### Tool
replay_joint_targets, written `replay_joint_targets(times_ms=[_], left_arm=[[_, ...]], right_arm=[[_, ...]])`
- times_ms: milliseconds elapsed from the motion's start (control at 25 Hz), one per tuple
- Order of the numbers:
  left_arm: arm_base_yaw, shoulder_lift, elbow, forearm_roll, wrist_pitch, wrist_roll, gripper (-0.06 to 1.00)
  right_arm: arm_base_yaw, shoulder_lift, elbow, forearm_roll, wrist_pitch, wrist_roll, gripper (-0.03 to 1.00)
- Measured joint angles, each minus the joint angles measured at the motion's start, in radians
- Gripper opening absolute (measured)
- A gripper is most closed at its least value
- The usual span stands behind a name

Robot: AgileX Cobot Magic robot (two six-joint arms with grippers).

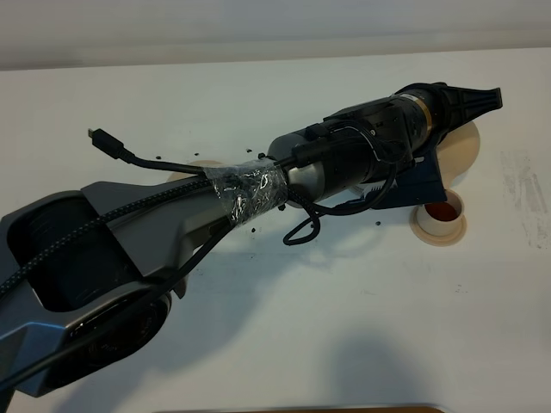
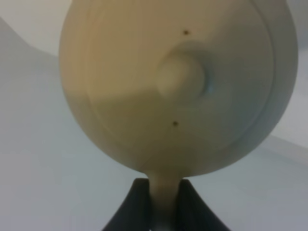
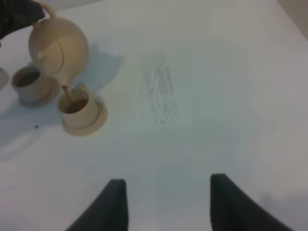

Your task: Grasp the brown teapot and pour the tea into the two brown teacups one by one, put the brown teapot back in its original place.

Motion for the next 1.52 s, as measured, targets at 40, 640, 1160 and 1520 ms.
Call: replay_joint_targets(times_ms=[40, 640, 1160, 1520], left_arm=[[0.000, 0.000, 0.000, 0.001, 0.000, -0.004, 0.08], [-0.008, 0.000, 0.000, 0.030, 0.000, -0.019, 0.08], [-0.008, 0.000, 0.000, 0.075, -0.003, -0.022, 0.08], [-0.008, 0.000, 0.000, 0.083, -0.004, -0.024, 0.08]], right_arm=[[0.000, 0.000, 0.000, 0.000, 0.000, 0.000, 0.41], [0.000, 0.000, 0.000, 0.000, 0.000, 0.000, 0.41], [0.000, 0.000, 0.000, 0.000, 0.000, 0.000, 0.41], [0.000, 0.000, 0.000, 0.000, 0.000, 0.000, 0.41]])
